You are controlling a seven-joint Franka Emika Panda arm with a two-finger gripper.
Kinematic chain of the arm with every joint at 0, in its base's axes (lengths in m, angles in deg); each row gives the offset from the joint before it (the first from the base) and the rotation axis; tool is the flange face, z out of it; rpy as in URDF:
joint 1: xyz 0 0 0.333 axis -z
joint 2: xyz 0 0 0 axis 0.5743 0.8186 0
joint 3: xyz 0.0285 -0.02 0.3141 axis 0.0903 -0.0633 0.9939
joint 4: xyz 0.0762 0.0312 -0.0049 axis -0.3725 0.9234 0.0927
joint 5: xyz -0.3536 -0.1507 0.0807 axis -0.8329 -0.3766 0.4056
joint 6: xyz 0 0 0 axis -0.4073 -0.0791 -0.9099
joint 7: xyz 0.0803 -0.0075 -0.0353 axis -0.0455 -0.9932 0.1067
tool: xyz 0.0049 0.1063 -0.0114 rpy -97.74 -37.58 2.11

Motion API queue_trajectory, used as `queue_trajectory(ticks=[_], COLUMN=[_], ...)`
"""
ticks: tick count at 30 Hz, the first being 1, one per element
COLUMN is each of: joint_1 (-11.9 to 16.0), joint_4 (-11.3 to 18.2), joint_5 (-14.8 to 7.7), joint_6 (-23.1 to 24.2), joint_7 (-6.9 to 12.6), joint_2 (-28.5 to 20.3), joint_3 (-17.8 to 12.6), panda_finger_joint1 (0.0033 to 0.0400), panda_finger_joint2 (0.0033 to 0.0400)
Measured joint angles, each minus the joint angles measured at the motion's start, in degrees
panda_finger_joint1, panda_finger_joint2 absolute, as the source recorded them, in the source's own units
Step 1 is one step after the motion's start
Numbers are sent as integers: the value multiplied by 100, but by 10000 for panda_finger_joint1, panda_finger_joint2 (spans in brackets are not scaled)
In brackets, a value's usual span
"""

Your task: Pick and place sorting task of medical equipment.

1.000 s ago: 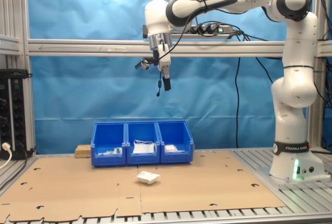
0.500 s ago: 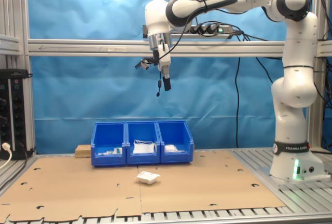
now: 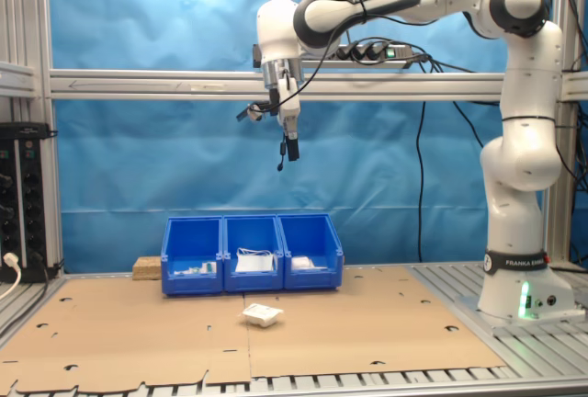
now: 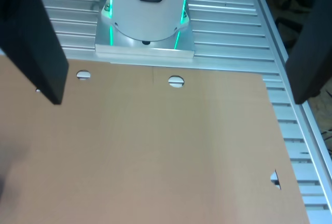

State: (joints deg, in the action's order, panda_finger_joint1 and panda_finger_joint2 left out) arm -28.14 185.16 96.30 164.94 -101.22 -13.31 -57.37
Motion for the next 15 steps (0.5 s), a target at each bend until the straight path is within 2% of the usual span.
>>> queue_trajectory(ticks=[8,15], joint_1=[1,85], joint_4=[112,323], joint_5=[0,0], joint_6=[627,1345], joint_7=[0,0], joint_2=[132,423], joint_3=[6,81], panda_finger_joint1=[400,400], panda_finger_joint2=[400,400])
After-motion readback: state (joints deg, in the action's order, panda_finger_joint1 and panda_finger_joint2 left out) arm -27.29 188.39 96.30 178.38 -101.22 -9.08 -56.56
